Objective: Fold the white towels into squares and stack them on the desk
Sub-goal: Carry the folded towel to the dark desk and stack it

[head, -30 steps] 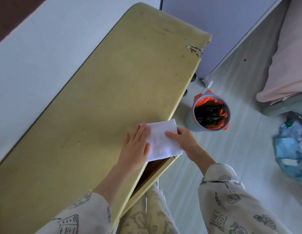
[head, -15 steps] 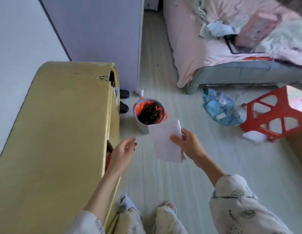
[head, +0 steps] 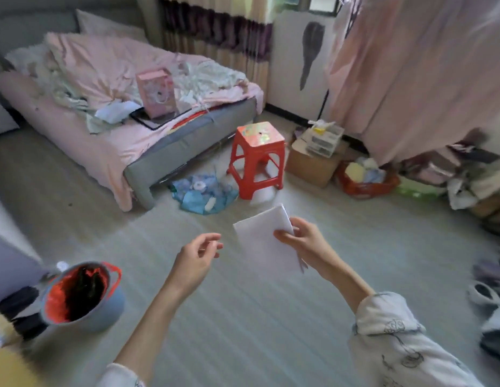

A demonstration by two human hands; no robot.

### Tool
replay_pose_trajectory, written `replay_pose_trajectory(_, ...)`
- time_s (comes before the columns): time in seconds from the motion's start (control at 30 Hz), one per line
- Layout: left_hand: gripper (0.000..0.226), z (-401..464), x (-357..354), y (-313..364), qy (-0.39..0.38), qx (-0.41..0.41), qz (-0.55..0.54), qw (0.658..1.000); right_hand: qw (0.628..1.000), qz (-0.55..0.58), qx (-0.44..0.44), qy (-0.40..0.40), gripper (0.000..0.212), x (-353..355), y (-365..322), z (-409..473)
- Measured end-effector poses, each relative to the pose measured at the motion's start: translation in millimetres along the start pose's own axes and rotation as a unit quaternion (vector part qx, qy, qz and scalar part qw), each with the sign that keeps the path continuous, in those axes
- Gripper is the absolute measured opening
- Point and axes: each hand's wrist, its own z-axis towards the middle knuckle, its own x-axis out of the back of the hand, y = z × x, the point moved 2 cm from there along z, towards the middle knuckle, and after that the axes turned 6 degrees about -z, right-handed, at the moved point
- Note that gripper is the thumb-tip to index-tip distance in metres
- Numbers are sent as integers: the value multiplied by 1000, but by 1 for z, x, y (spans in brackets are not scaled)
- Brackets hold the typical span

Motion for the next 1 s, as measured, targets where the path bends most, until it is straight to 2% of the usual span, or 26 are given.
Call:
replay_pose_trajectory(0.1, 16, 34, -99, 46, -106, -56, 94, 988, 996, 22, -19, 79, 13, 98, 37, -12)
replay_pose_trajectory(0.2, 16, 65, -200, 95, -204, -136, 178, 953, 985, 58, -42, 156, 11, 188, 73, -26)
replay_pose_trajectory(0.33, 20, 100, -337, 144, -307, -183, 206, 911, 961, 94, -74, 250, 10, 296, 121, -46)
replay_pose_trajectory(0.5, 18, 135, -502, 164, -410, -209, 211, 862, 920, 102, -110, 361, 10, 424, 186, -56)
replay_pose_trajectory(0.7, 24, 169, -683, 202, -515, -194, 178, 816, 864, 110, -166, 463, 23, 565, 247, -63)
replay_pose_trajectory(0.87, 20, 180, -826, 254, -589, -201, 160, 766, 817, 132, -188, 528, 9, 669, 284, -80)
replay_pose_trajectory(1.0, 22, 180, -932, 272, -643, -187, 167, 723, 778, 141, -215, 572, 21, 745, 334, -89)
